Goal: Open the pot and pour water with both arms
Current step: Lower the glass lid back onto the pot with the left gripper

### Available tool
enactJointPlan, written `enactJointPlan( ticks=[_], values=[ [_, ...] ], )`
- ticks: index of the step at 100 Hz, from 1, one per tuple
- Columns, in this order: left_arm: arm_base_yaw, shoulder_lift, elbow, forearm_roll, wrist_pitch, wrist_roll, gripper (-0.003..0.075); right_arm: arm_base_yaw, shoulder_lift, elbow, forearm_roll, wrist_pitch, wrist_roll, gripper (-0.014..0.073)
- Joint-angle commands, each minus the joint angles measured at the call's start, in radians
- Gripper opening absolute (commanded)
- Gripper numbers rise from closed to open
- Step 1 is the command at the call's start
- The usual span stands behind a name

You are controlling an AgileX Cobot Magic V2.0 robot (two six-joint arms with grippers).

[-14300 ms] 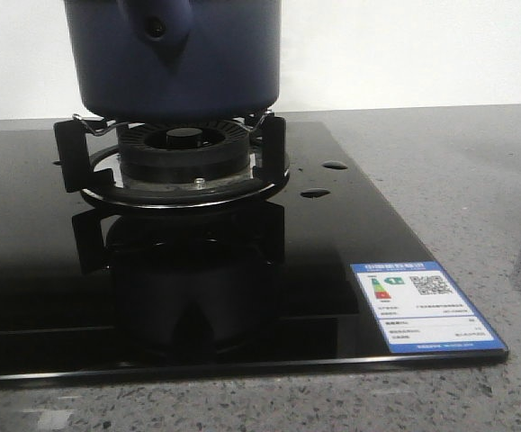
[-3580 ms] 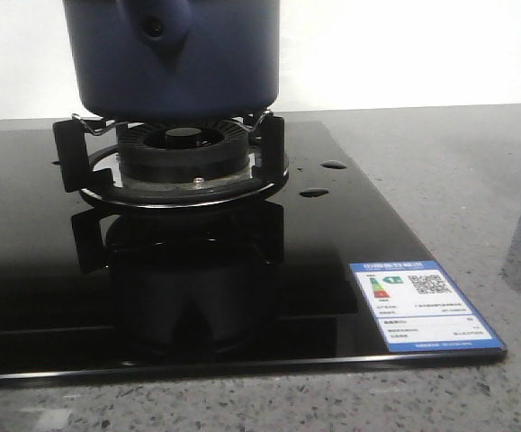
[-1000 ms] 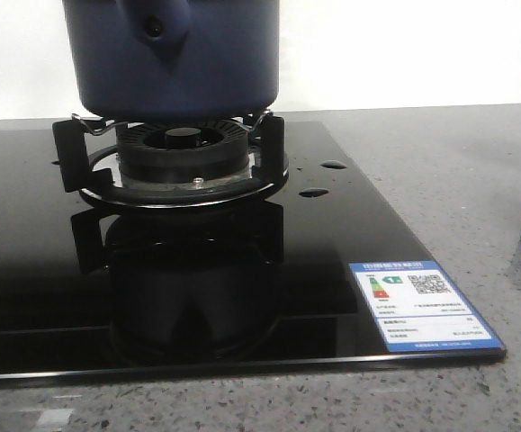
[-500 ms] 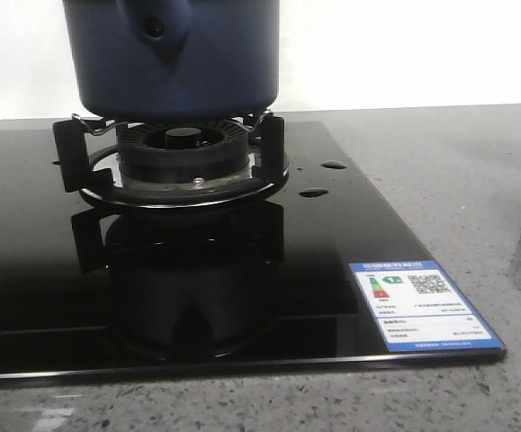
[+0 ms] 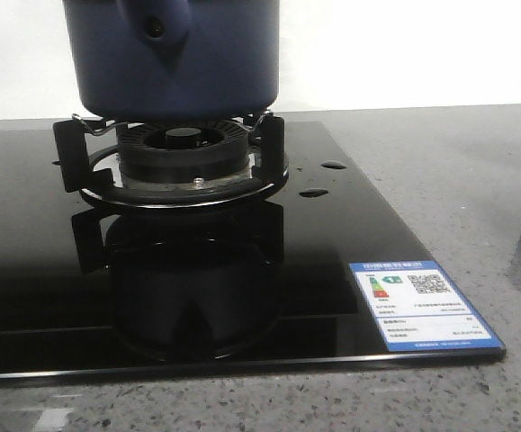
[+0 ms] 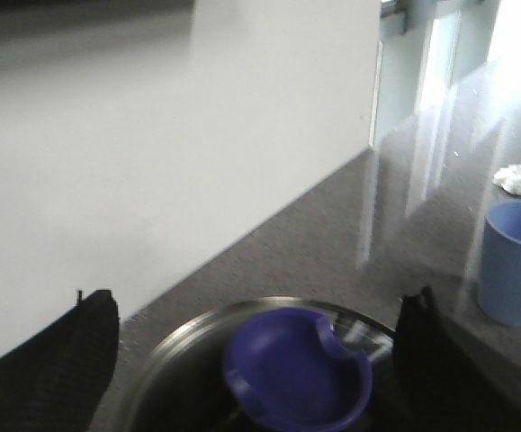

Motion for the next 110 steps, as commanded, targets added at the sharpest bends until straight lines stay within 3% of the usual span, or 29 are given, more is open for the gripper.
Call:
enactJointPlan(
  ticks=[1,7,21,23,34,49,58,69,79,93,102,110],
  values=[
    [0.053,-0.102,-0.039,-0.060,0.006,-0.033,0.0486,-0.005,-0.008,-0.026,0.017,-0.147,-0.001,0.0486],
    [0.099,-0.150,-0.039,-0.060,0.004,-0.051,0.0373,-0.005,-0.012,-0.033,0.017,-0.226,-0.001,0.0355],
    [0.191,-0.235,-0.039,-0.048,0.004,-0.057,0.0031,-0.005,-0.011,-0.074,0.017,-0.404,-0.001,-0.0079],
    [0.201,-0.241,-0.039,-0.048,0.004,-0.057,-0.0020,-0.005,-0.011,-0.084,0.017,-0.411,-0.001,-0.0070],
    [0.230,-0.280,-0.039,-0.045,-0.009,-0.060,-0.0020,-0.005,-0.011,-0.154,0.017,-0.382,0.037,-0.0049],
    [0.230,-0.319,-0.039,-0.041,-0.135,-0.096,-0.0020,-0.005,-0.011,-0.296,0.009,-0.163,0.264,-0.0049],
    [0.230,-0.346,-0.039,-0.007,-0.210,-0.110,-0.0020,-0.003,-0.011,-0.397,-0.034,-0.073,0.322,-0.0049],
    [0.230,-0.392,-0.021,0.041,-0.275,-0.112,-0.0020,0.031,-0.011,-0.521,-0.156,0.044,0.432,-0.0049],
    [0.230,-0.443,0.025,0.086,-0.310,-0.112,-0.0020,0.081,-0.011,-0.610,-0.360,0.131,0.610,-0.0049],
    [0.230,-0.547,0.168,0.099,-0.405,-0.112,-0.0020,0.113,-0.048,-0.651,-0.686,0.056,0.880,-0.0049],
    [0.230,-0.640,0.300,0.099,-0.455,-0.108,-0.0020,0.124,-0.118,-0.604,-0.713,0.009,0.885,-0.0049],
    [0.230,-0.741,0.432,0.096,-0.457,-0.105,-0.0020,0.133,-0.208,-0.534,-0.713,0.067,0.885,-0.0049]
  ],
)
